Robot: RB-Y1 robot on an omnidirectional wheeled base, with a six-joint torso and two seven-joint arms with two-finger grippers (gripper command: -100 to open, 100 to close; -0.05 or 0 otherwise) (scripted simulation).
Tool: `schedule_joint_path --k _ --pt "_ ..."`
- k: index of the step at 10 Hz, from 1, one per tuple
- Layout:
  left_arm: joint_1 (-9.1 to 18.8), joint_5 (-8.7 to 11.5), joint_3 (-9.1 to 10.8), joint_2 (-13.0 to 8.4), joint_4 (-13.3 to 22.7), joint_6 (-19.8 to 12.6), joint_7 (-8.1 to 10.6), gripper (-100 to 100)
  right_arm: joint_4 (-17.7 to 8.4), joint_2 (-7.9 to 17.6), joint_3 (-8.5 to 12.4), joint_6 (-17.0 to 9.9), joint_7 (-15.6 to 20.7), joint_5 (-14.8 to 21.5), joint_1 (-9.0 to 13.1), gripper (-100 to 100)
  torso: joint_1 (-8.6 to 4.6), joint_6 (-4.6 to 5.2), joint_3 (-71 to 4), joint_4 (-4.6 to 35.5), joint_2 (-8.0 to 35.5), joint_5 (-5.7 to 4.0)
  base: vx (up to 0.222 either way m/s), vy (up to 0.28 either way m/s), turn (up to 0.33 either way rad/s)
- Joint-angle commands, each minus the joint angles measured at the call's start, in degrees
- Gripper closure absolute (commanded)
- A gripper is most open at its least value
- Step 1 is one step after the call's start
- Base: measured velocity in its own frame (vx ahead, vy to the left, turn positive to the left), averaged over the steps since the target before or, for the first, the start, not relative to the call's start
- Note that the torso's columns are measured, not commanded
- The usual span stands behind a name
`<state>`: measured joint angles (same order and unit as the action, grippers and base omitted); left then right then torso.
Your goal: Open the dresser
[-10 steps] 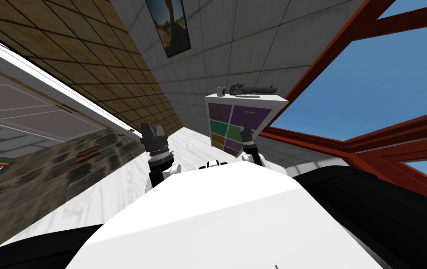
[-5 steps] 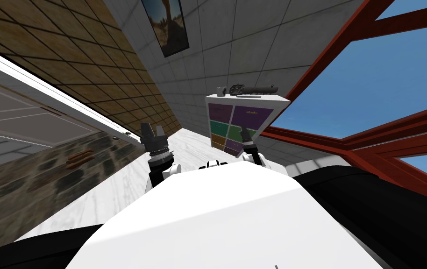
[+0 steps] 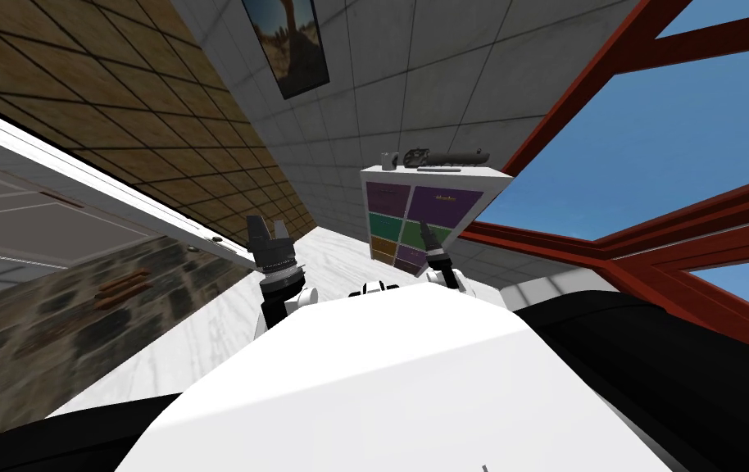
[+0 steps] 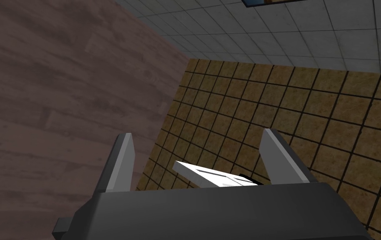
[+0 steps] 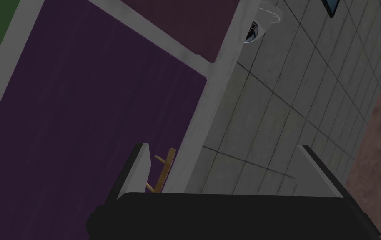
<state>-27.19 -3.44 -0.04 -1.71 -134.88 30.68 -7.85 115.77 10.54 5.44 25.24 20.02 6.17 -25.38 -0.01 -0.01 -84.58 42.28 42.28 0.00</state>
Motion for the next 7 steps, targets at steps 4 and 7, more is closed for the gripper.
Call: schedule_joint_path --k 4,7 --pt "0.0 0.0 0.0 0.0 0.0 0.0 0.0 0 -3.23 0.73 0.87 0.14 8.9 1.33 0.96 -100 0.03 0.02 0.02 0.01 0.01 0.0 0.044 0.049 -0.048" --pt "0.0 0.0 0.0 0.0 0.0 0.0 0.0 0 -4.83 0.99 1.29 0.2 12.78 1.97 1.5 -100 0.02 0.0 -0.01 0.0 -0.01 0.01 0.042 0.053 -0.051"
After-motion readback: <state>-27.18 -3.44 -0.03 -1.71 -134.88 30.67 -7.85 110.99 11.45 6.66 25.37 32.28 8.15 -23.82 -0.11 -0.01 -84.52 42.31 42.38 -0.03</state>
